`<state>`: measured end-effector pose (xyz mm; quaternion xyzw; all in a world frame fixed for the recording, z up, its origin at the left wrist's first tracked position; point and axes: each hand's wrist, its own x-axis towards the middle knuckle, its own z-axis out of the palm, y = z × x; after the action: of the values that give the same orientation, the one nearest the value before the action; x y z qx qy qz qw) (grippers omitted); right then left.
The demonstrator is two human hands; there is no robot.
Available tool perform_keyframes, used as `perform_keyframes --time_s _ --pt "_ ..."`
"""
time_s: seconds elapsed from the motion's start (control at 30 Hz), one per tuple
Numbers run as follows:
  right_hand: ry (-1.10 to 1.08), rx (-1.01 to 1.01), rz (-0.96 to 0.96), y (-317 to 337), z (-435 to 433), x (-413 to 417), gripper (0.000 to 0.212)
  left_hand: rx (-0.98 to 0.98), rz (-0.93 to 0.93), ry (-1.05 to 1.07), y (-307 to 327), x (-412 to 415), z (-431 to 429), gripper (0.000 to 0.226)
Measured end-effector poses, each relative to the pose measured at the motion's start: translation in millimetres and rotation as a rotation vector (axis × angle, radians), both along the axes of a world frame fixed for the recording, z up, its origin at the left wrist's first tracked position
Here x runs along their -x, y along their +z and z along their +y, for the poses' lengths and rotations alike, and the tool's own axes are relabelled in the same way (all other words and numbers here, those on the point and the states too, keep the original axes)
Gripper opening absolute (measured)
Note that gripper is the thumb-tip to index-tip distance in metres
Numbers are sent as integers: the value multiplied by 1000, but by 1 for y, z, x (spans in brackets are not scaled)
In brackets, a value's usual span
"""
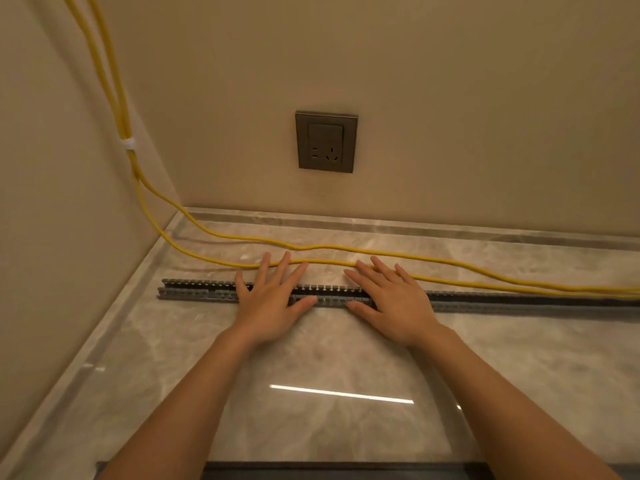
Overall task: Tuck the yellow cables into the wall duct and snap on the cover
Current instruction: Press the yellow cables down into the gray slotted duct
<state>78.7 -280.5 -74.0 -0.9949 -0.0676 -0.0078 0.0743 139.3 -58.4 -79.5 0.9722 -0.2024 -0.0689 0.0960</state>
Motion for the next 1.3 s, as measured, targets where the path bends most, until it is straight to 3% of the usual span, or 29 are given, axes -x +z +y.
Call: perform_keyframes --time_s 0.1,0.23,0.37,0.5,0.6,0.73,0.93,1.03,1.13,1.2,1.3 --pt "-13 -25 7 0 0 1 61 156 9 43 6 -2 2 61" --pt "-17 -99 104 8 2 2 64 325 -198 85 19 -22 16 38" --pt "-79 -260 -45 18 12 -7 44 185 -369 78 32 -60 47 20" --pt "-68 -301 -266 27 32 -26 23 47 -384 -4 34 -79 61 13" --pt "-14 -241 -200 33 47 -45 31 -123 -327 -113 30 -86 69 36" --pt "58 -187 -182 36 63 -71 25 -180 -375 -209 37 -94 81 20" --pt "13 -171 -230 37 84 -97 15 -88 -423 -54 46 -89 92 10" --pt "44 -160 -243 35 89 -105 21 19 -411 -46 43 -91 96 14" --pt "123 -62 -166 33 89 -108 49 135 -365 -181 41 -96 103 21" --pt "159 3 -75 31 86 -109 62 62 -297 -254 38 -98 108 40" --pt "151 55 -20 28 79 -108 54 -188 -178 -316 39 -104 114 69"
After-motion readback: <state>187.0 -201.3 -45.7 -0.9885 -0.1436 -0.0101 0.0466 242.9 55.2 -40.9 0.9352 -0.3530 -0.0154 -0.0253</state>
